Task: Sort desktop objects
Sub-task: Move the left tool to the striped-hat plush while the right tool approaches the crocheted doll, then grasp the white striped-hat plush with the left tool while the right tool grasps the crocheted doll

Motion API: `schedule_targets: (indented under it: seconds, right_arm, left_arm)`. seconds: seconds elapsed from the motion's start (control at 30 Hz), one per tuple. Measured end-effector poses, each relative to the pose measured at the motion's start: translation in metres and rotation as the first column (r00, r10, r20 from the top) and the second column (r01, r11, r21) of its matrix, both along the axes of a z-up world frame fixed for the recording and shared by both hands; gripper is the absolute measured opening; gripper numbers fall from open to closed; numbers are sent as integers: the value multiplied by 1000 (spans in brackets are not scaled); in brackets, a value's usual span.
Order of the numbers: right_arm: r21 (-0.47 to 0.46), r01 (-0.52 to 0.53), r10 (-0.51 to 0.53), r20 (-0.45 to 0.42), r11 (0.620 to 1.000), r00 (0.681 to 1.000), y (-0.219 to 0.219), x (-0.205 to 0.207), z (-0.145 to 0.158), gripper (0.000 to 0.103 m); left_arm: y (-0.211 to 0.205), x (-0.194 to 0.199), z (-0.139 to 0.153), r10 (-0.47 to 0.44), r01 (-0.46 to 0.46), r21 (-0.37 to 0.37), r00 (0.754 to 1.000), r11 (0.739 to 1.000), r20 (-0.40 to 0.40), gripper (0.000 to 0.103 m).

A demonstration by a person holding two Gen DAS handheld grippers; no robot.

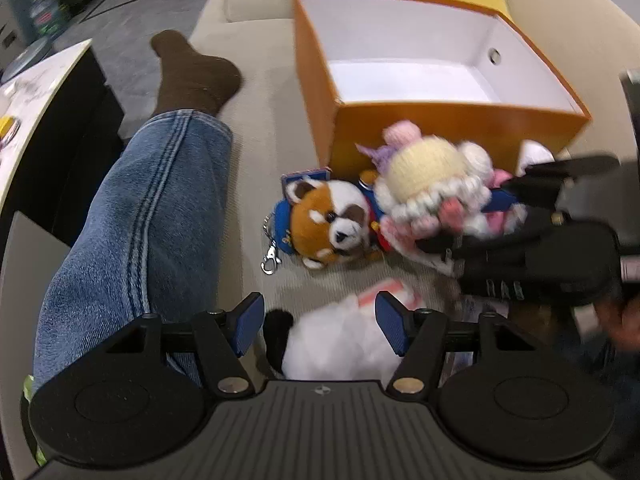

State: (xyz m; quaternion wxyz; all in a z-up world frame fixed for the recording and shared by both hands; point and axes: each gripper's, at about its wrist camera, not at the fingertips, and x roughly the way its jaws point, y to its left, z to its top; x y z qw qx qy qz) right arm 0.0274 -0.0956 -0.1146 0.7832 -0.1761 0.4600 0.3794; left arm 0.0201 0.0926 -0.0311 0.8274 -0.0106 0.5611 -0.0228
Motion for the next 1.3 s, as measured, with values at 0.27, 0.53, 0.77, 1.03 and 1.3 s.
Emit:
schedule_targets:
  seconds: [0.27,0.53,0.77,1.03,1.3]
  right_arm:
    - [82,15,-15,6,997,1000,-23,-13,34,43]
    - [151,78,-83,31,986,996,-52,-27,66,43]
    - [174,127,-136,42,976,990,-73,-33,75,43]
    - [190,172,-179,23,967,984,-88,-36,74,43]
    - [226,202,-207,1,953,978,-98,-29,78,43]
  left_arm:
    - [-33,-27,5,-235,232,167,972,958,-5,72]
    - [-76,-52,-26,-416,392,400,909,828,-28,74]
    - [-98,-60,-64,-440,419,477,895,773,-74,84]
    - [-98,-51,-91,-379,334,600,924,727,-55,84]
    - [-67,-41,-66,-264,217,504,964,836,23,68]
